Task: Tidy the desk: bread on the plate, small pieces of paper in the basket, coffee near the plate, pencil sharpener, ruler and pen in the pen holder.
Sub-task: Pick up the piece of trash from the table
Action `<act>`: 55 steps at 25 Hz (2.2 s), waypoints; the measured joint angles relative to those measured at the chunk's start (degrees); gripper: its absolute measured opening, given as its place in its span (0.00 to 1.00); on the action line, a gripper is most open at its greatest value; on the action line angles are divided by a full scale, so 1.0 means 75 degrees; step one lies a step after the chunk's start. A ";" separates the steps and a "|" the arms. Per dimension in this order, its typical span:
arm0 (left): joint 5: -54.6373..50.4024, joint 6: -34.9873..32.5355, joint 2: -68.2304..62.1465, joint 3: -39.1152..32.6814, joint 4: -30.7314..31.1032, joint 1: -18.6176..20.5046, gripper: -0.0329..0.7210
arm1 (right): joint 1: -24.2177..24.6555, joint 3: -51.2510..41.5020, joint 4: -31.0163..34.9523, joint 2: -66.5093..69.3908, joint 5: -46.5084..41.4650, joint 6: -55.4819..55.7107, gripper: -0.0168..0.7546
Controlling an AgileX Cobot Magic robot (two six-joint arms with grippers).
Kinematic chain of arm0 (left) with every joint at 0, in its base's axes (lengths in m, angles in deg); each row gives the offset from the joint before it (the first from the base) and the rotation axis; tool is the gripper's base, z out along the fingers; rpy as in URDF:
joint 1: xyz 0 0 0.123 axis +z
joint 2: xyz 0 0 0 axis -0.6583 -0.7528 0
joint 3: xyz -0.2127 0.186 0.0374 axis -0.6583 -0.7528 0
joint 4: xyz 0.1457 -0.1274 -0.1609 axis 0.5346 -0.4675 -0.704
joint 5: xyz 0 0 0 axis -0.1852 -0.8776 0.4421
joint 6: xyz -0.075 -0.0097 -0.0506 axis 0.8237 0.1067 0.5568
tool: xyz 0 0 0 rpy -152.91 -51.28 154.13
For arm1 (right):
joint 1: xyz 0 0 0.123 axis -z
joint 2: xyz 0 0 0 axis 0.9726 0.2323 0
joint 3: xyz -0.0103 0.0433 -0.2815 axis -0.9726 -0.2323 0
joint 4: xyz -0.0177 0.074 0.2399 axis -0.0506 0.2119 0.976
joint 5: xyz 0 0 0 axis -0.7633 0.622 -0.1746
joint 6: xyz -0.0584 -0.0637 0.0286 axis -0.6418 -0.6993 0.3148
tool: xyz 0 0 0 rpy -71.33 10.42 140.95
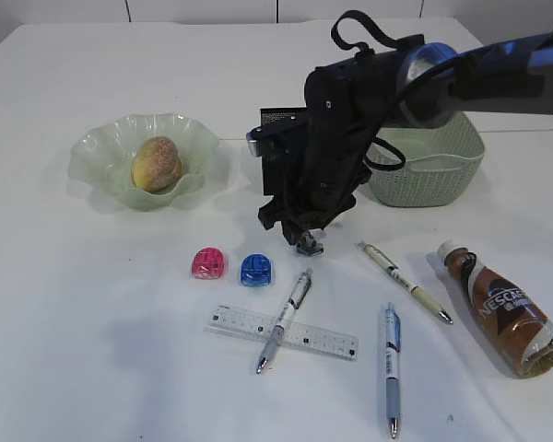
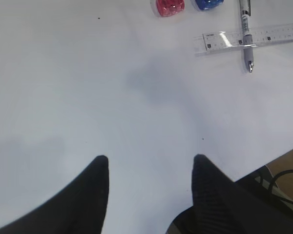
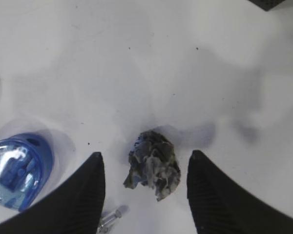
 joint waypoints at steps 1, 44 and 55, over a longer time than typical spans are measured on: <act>-0.0016 0.0000 0.0000 0.0000 0.0000 0.0000 0.55 | 0.0000 0.0000 0.0000 0.0034 0.0018 0.0000 0.58; -0.0121 0.0000 0.0000 0.0000 0.0000 0.0000 0.55 | 0.0151 0.0000 0.0125 0.0246 0.0464 0.0025 0.57; -0.0135 0.0000 0.0000 0.0000 0.0000 0.0000 0.55 | 0.0151 0.0000 0.0187 0.0395 0.0420 0.0025 0.57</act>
